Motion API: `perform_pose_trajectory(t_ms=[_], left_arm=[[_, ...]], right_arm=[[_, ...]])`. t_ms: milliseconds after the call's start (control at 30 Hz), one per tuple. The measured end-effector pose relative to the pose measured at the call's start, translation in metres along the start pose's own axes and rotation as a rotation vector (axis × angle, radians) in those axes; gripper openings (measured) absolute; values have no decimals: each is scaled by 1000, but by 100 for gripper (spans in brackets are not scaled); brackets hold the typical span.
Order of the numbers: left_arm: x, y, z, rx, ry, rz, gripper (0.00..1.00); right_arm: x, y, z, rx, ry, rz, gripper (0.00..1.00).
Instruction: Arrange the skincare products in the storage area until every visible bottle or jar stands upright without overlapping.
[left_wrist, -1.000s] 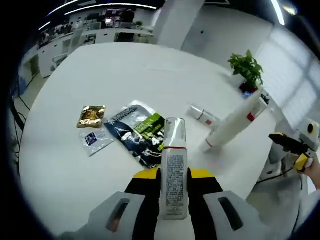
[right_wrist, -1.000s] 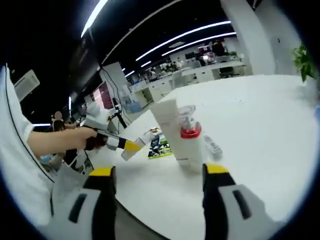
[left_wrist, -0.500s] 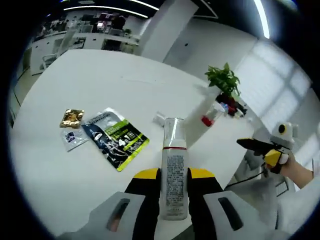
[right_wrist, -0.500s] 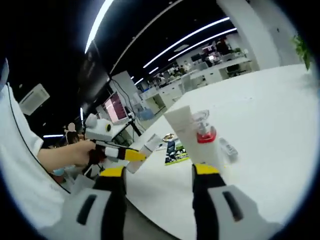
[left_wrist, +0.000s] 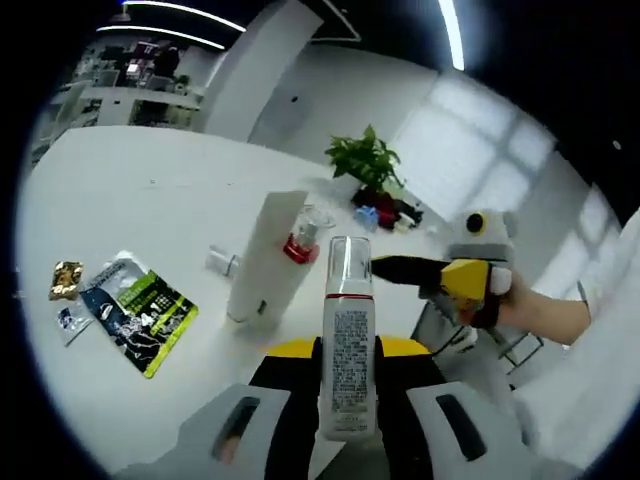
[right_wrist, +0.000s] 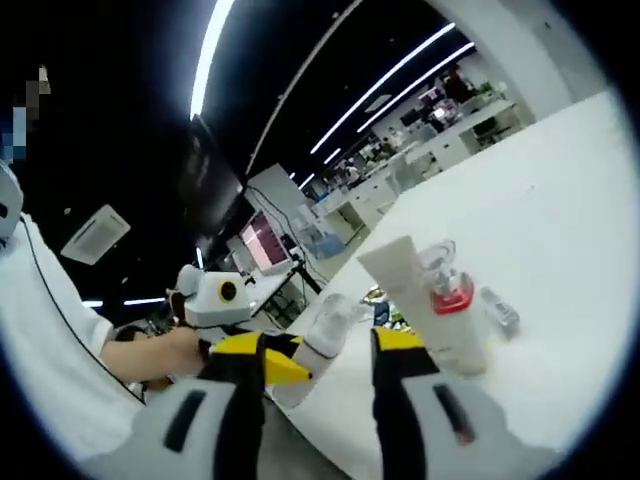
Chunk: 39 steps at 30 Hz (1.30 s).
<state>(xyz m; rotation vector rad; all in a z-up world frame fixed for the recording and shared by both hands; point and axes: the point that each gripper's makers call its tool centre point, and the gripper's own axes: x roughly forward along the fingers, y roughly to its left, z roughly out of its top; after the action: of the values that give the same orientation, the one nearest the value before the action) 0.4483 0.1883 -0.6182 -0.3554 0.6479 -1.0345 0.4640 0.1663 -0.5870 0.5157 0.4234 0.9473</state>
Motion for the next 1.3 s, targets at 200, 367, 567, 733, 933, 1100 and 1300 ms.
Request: perform_pose_trajectory(t_ms=[200, 367, 567, 733, 933, 1100, 1300], left_arm=[[8, -19, 4, 11, -22, -92, 17], [13, -26, 6, 1, -43, -137, 17], [22, -27, 2, 12, -30, -170, 17], [30, -27, 0, 45, -32, -186, 18], [39, -15, -17, 205, 87, -133, 21], [46, -4, -35, 281, 183, -100, 28], [53, 13, -46, 379, 250, -56, 24]], right_arm=[[-4, -2, 8, 75, -56, 22, 39], [-5, -3, 14, 109, -82, 21, 30], [-5, -10, 15, 117, -98, -5, 25], [-9, -13, 15, 87, -93, -33, 23], [-5, -17, 5, -170, 33, -116, 22], [2, -22, -5, -309, 121, -156, 22], [10, -31, -19, -437, 176, -214, 22]])
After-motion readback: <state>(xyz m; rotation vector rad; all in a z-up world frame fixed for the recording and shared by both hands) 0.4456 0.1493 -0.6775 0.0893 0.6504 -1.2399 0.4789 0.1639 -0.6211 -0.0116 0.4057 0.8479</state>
